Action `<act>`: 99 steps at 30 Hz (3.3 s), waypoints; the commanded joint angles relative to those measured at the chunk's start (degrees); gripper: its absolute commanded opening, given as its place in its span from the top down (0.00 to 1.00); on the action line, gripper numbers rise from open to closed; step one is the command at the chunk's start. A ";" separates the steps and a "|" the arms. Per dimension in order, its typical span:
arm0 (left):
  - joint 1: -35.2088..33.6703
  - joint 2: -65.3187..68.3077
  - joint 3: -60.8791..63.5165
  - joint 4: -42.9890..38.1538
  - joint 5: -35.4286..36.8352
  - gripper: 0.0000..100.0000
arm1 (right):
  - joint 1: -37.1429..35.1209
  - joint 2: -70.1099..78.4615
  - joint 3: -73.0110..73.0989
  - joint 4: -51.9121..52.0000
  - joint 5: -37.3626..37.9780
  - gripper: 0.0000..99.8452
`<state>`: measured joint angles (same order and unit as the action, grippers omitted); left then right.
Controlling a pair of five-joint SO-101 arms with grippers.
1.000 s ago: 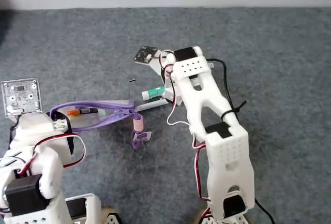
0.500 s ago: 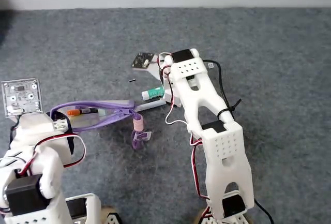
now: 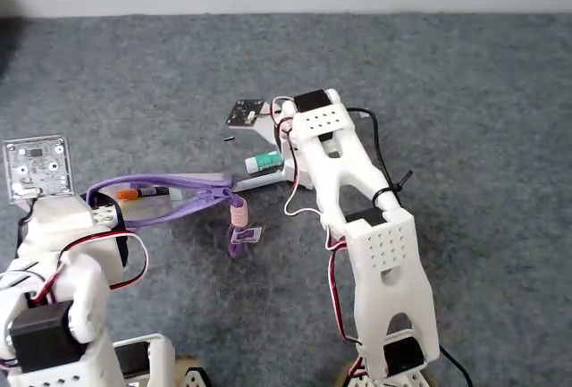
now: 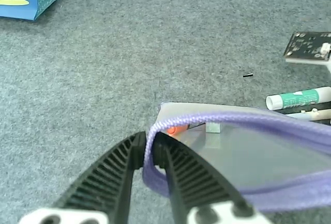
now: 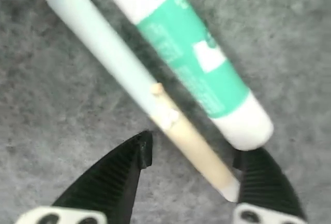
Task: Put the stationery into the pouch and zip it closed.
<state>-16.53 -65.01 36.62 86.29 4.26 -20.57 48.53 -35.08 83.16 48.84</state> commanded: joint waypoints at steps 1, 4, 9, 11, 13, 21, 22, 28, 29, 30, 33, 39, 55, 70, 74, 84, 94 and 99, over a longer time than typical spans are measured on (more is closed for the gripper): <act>-0.09 1.14 2.68 0.00 0.53 0.99 | 0.66 0.13 -1.05 0.75 0.62 0.96; -0.09 1.14 2.68 0.00 0.53 0.99 | 2.95 -0.13 -1.05 3.56 0.62 0.98; -0.09 1.14 2.68 -0.09 0.53 0.99 | 8.48 -0.66 -1.05 11.03 0.62 0.97; -0.09 1.14 2.68 -0.09 0.53 0.99 | 10.59 -1.80 -1.05 14.46 0.62 0.98; -0.09 1.14 2.68 -0.09 0.53 0.99 | 12.35 -2.86 -1.05 17.80 0.62 0.99; 0.00 1.14 2.68 -0.09 0.53 0.99 | 15.96 -9.89 3.60 19.82 0.79 0.97; 0.00 1.14 2.68 -0.09 0.53 0.99 | 15.43 -11.12 4.04 19.74 0.79 0.93; 0.00 1.14 2.68 -0.09 0.53 0.99 | 8.84 -16.48 3.96 19.56 0.44 0.69; 0.00 1.14 2.68 -0.09 0.53 0.99 | 7.43 -16.75 3.96 19.47 0.44 0.70; 0.00 1.14 2.68 -0.09 0.53 0.99 | 6.11 -16.75 3.96 18.77 0.44 0.71; 0.00 1.14 2.68 -0.09 0.53 0.99 | 3.56 -15.52 3.96 15.16 0.44 0.74; 0.00 0.88 2.68 -0.09 0.53 0.99 | 1.63 -11.38 3.96 7.60 0.44 0.75; 0.00 1.14 2.68 -0.09 0.53 0.99 | 0.13 -3.82 3.96 1.54 -2.99 0.99; 0.00 1.23 2.68 -0.09 0.53 0.99 | 0.57 -13.85 -7.12 19.82 -16.00 0.99; 0.00 1.23 3.30 -0.18 0.53 0.99 | 0.40 -22.73 -2.99 19.82 -18.81 0.99; 0.00 1.05 4.35 -1.32 0.53 0.99 | -1.45 -51.74 10.73 19.56 -33.76 0.99; 0.00 1.14 4.26 -1.32 0.53 0.99 | -17.54 -72.66 10.90 8.48 -51.43 0.99; 0.00 1.14 4.18 -1.23 0.53 0.99 | -24.22 -74.59 10.90 -1.54 -57.41 0.99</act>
<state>-16.53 -65.01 37.76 85.05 4.26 -41.76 -23.82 -24.18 87.38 -5.41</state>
